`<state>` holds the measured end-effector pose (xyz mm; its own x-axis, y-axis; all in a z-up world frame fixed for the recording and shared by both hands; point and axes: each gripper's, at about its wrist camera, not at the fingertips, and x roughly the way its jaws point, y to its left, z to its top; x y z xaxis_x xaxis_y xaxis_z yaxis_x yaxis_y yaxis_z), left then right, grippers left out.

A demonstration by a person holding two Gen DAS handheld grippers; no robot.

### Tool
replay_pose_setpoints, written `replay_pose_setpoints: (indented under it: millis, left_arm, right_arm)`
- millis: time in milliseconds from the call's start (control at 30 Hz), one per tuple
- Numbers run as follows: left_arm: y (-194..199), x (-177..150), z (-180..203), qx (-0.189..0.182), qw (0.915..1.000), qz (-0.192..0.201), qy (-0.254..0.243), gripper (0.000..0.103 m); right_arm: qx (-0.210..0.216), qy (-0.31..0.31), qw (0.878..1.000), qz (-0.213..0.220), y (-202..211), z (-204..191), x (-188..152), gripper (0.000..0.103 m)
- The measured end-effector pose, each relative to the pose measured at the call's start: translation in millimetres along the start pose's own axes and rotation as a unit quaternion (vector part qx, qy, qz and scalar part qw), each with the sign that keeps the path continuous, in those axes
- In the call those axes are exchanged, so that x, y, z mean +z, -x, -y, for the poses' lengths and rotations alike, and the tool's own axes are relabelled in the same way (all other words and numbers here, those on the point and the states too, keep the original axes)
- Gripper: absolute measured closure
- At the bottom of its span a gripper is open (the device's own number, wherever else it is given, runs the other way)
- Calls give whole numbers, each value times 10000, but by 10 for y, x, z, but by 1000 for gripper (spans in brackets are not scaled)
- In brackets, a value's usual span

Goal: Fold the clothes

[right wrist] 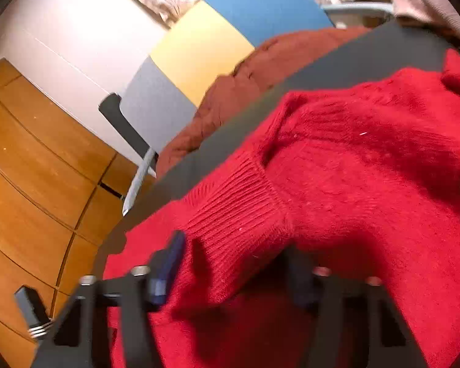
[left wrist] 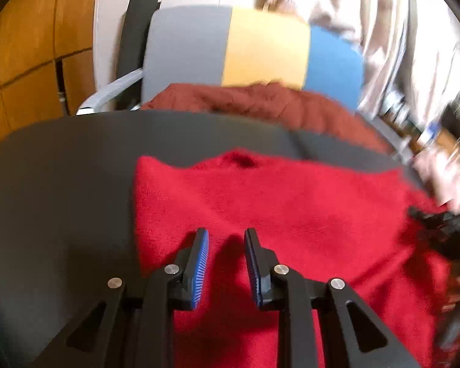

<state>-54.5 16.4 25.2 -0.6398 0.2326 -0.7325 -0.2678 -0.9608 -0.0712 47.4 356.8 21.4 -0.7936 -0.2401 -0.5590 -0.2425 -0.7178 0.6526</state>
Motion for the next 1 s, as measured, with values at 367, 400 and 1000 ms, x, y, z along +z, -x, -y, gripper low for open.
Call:
replay_pose_setpoints:
  millis: [367,400,1000]
  left_arm:
    - [-88,-142,-486,316,9948,-80,960,80]
    - [-88,-150,-487,322,9949,-68,956,80]
    - [-36,-194,-426,418,9953,19,874,79]
  right_arm:
    - [-529,563,9964,-338,93,-70,-188,90]
    - [-453,515,9972,-294,127,-48,-170,78]
    - [-1095,1519,9809,528,139,-432,263,96]
